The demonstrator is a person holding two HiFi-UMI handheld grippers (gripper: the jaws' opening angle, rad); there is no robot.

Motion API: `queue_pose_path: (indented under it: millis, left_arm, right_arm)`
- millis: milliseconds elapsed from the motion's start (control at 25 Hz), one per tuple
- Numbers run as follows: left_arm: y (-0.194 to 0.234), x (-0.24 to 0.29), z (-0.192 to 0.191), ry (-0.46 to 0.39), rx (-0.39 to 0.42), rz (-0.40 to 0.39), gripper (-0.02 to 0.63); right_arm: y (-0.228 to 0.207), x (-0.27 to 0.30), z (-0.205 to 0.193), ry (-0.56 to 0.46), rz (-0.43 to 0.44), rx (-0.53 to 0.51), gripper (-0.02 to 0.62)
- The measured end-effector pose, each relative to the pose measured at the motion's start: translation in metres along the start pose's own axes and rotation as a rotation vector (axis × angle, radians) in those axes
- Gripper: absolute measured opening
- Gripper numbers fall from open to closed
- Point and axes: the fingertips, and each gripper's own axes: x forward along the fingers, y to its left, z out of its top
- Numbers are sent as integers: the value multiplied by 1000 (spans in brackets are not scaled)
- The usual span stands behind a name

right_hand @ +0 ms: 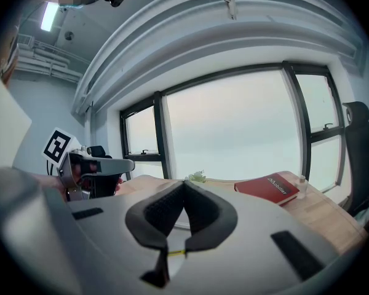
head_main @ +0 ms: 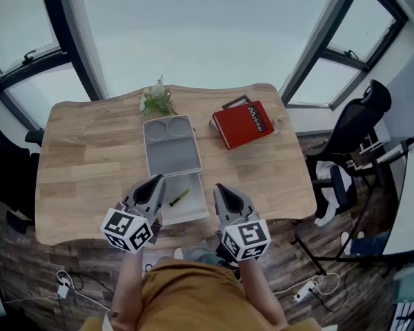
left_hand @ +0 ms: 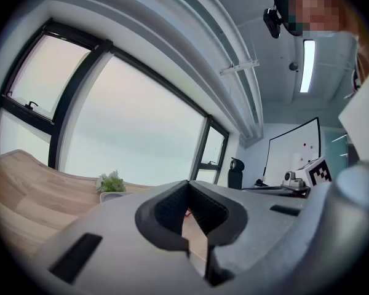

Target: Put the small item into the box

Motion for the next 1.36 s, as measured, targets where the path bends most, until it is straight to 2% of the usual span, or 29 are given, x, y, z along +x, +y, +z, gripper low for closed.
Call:
queue_pose_path:
  millis: [880, 1360]
  left_arm:
    - [-9, 10, -12, 44, -2, -7, 5]
    - [-12, 5, -11, 36, -2, -7, 5]
  right_arm:
    - [-12, -6, -3, 17, -6, 13, 3]
    - [-12, -13, -5, 16, -15, 19, 3]
